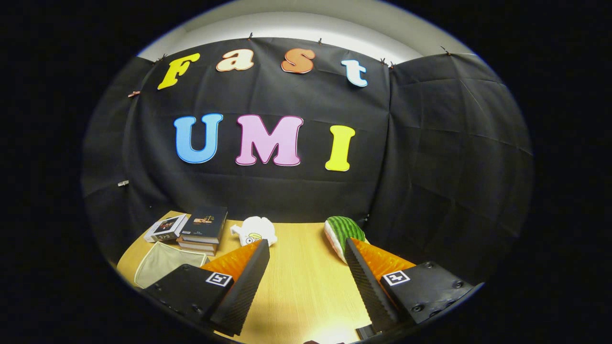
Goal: Open the storage box then place both shoes into the box .Put the left shoe in first, then the right shoe, with the right side of both shoes facing outward in a uniform manner.
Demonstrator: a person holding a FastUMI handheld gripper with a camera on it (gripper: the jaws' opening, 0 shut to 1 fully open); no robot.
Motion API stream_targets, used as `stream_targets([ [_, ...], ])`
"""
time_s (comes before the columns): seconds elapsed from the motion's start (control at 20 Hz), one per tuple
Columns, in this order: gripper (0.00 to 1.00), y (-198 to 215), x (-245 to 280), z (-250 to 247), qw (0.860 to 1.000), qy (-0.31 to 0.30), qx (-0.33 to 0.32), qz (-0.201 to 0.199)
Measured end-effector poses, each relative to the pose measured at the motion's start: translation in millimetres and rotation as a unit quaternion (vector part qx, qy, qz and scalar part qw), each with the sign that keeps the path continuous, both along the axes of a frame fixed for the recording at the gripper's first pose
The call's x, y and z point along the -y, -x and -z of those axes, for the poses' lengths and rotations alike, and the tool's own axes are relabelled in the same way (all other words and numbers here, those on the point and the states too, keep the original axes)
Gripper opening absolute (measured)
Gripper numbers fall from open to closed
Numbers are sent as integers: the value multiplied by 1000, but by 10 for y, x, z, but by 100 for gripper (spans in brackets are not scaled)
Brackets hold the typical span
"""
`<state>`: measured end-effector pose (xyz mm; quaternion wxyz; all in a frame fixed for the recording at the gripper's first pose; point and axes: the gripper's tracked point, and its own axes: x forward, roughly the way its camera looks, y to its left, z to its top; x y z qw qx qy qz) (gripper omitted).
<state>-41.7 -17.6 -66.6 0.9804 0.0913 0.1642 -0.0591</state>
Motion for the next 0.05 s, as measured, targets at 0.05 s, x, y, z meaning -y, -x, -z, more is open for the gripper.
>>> stream_targets([
  [0.05,98,17,21,3,1000,1,-1,2],
])
